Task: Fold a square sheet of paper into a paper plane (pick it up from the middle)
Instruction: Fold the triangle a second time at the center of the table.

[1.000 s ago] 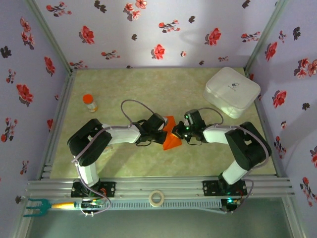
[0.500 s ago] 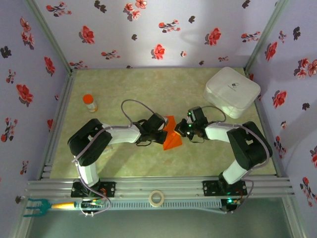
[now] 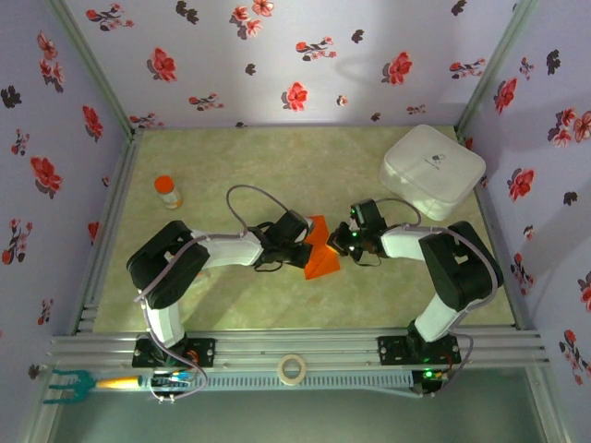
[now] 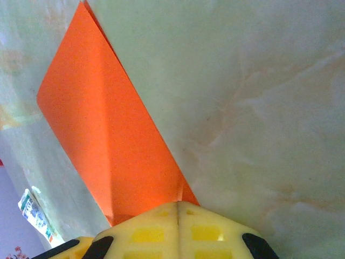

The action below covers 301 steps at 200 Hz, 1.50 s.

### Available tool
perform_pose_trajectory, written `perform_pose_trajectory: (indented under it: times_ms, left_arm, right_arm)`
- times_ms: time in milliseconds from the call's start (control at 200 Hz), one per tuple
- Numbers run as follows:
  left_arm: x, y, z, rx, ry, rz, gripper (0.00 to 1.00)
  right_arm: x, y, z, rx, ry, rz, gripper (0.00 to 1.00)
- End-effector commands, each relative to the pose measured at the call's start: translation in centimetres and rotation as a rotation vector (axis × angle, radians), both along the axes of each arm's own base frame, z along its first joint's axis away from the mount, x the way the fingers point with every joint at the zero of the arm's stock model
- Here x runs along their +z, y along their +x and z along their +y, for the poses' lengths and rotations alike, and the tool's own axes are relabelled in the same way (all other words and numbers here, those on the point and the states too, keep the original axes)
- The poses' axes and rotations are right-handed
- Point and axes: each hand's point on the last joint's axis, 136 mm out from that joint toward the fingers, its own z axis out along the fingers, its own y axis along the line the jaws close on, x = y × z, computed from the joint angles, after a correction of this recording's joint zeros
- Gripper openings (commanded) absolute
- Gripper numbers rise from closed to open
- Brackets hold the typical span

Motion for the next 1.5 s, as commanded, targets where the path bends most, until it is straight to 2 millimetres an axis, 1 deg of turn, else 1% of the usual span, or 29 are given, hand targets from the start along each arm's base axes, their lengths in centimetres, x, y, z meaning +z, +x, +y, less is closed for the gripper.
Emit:
perform_pose_trajectory:
  times_ms: [0,40,105,150,220,315,410,530,675,750,800,865,925,990,1090,1165,1235,1285,1330,1390,1460,1500]
  left_arm:
    - [-3.3,-1.7,2.3,-0.016,0.120,0.088,0.01]
    - [-3.3,-1.7,2.3,-0.016,0.119,0.089,0.01]
    - [-3.3,-1.7,2.3,-0.013,0.117,0.088,0.01]
    - [-3.3,-1.7,2.3,-0.012,0.116,0.088,0.01]
    - [-3.2,-1.7,2.2,-0.011,0.113,0.086,0.01]
    - [-3.2,-1.7,2.2,-0.013,0.115,0.086,0.01]
    - [-3.3,-1.7,2.2,-0.014,0.115,0.086,0.01]
    - [-3.1,-1.6,2.2,-0.017,0.116,0.085,0.01]
    - [-2.9,-1.5,2.1,-0.018,0.113,0.081,0.02]
    - [-2.3,-1.4,1.9,-0.013,0.105,0.082,0.07]
    - [-1.7,-1.4,1.7,-0.010,0.101,0.085,0.11]
    - [-0.6,-1.1,1.5,0.003,0.088,0.082,0.24]
    - [0.3,-0.9,1.4,0.016,0.074,0.079,0.29]
    - [1.2,-0.7,1.5,0.032,0.068,0.079,0.37]
    - [2.8,-0.6,1.7,0.063,0.047,0.068,0.43]
    - [4.1,-0.5,1.9,0.089,0.021,0.056,0.44]
    - [5.1,-0.6,2.2,0.116,0.001,0.052,0.44]
    - [5.7,-0.6,2.3,0.129,-0.019,0.054,0.40]
    - [6.0,-1.0,1.9,0.126,-0.054,0.069,0.34]
    - [6.4,-1.6,0.8,0.095,-0.116,0.102,0.21]
    - [6.5,-2.3,-0.5,0.049,-0.166,0.150,0.12]
    - [6.4,-2.6,-1.0,0.031,-0.182,0.171,0.08]
  right_arm:
    - [0.2,0.1,-1.0,-0.027,-0.035,0.016,0.03]
    - [1.5,0.4,-0.4,-0.017,0.004,-0.017,0.04]
    - [3.0,0.7,0.2,-0.004,0.040,-0.053,0.04]
    - [3.5,0.5,0.6,0.014,0.053,-0.066,0.04]
    - [3.6,0.0,1.2,0.041,0.067,-0.062,0.04]
    - [3.2,-0.9,2.7,0.084,0.094,-0.047,0.03]
    - [2.2,-1.4,3.3,0.096,0.084,-0.029,0.03]
    - [0.5,-1.7,2.6,0.086,0.038,0.002,0.03]
    - [-2.1,-3.1,1.2,0.077,-0.035,0.061,0.01]
    - [-3.0,-3.6,0.6,0.066,-0.055,0.076,0.00]
    - [-3.1,-3.7,0.6,0.062,-0.053,0.077,0.00]
    - [-3.1,-3.6,0.6,0.055,-0.047,0.072,0.00]
    - [-3.0,-3.6,0.6,0.051,-0.043,0.072,0.00]
    - [-2.9,-3.5,0.6,0.044,-0.040,0.067,0.00]
    - [-2.7,-3.5,0.5,0.027,-0.032,0.062,0.00]
    - [-2.6,-3.4,0.7,0.016,-0.017,0.056,0.00]
    - [-2.4,-3.4,1.0,0.016,-0.004,0.054,0.00]
    - [-2.3,-3.4,1.0,0.010,-0.005,0.052,0.00]
    - [-2.3,-3.5,0.9,0.001,-0.008,0.052,0.00]
    - [-2.1,-3.4,1.0,-0.006,-0.007,0.043,0.00]
    - [-2.1,-3.4,1.0,-0.010,-0.006,0.044,0.00]
    - [-2.1,-3.5,1.0,-0.009,-0.008,0.042,0.00]
